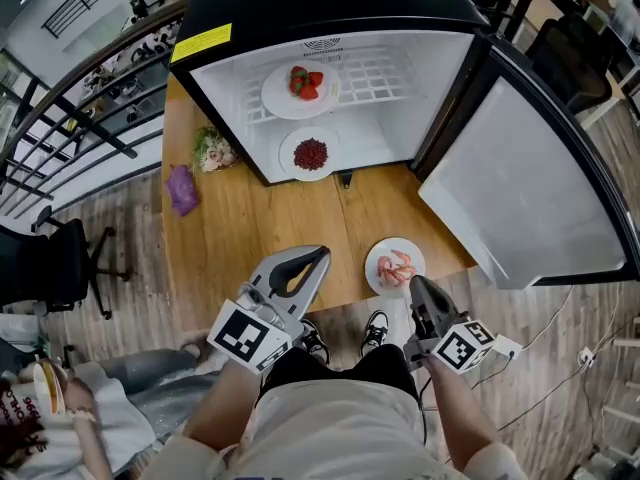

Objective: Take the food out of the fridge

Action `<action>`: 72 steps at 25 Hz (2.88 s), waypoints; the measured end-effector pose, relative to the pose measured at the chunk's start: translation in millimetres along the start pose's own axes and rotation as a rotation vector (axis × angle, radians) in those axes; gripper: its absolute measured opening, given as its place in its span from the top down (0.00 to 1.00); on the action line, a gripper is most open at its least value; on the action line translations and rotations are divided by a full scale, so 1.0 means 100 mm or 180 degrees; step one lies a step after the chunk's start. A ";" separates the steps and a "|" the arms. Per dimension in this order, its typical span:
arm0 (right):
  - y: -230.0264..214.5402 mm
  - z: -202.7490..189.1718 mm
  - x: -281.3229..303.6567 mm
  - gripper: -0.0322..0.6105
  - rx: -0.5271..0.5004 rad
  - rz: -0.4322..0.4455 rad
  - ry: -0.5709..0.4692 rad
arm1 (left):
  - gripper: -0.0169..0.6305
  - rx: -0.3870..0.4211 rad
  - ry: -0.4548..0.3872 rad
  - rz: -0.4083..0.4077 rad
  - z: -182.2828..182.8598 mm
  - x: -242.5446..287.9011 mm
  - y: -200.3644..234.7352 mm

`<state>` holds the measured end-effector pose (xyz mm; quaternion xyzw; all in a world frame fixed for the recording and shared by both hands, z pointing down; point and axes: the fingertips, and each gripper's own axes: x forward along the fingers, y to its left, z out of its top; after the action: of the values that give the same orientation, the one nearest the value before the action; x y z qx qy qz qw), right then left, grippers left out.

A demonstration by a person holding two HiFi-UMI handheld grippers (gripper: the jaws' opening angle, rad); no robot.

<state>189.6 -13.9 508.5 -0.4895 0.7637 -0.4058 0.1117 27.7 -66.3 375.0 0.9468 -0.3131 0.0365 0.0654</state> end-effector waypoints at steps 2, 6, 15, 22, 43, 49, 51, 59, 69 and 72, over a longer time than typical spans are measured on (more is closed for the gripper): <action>0.24 0.21 0.09 0.92 -0.0415 0.0058 -0.0011 | 0.96 -0.0007 -0.0028 0.0028 0.04 -0.03 0.01; 0.69 0.62 0.24 0.92 -0.1040 0.0153 -0.0134 | 0.96 0.0055 -0.0101 0.0118 0.16 -0.11 0.04; 1.40 1.12 0.49 0.92 -0.1735 0.0333 -0.0222 | 0.96 0.0026 -0.0305 0.0459 0.44 -0.42 0.22; 1.79 1.17 0.65 0.92 -0.2011 0.0548 -0.0227 | 0.96 0.0088 -0.0418 0.0722 0.57 -0.66 0.34; 1.95 1.14 0.80 0.92 -0.1662 0.0723 -0.0196 | 0.96 0.0196 -0.0569 0.0858 0.73 -0.84 0.36; 2.05 1.24 1.11 0.92 -0.1505 0.0793 -0.0216 | 0.96 0.0178 -0.0556 0.0898 0.71 -0.89 0.42; 2.04 1.27 1.26 0.92 -0.1302 0.0815 -0.0183 | 0.96 0.0168 -0.0543 0.0915 0.69 -0.90 0.45; 1.88 1.43 1.90 0.82 -0.0290 0.0857 -0.0123 | 0.96 0.0116 -0.0495 0.0990 0.60 -0.91 0.63; 1.26 1.40 2.55 0.78 0.1169 0.0497 -0.0105 | 0.96 0.0031 -0.0405 0.1067 0.49 -0.85 0.96; 1.18 1.37 2.69 0.77 0.1393 0.0459 -0.0116 | 0.96 0.0003 -0.0382 0.1080 0.44 -0.84 1.01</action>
<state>56.5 -286.7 395.6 -0.4051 0.6884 -0.5437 0.2576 -99.0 -103.9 332.3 0.8809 -0.4717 -0.0094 0.0390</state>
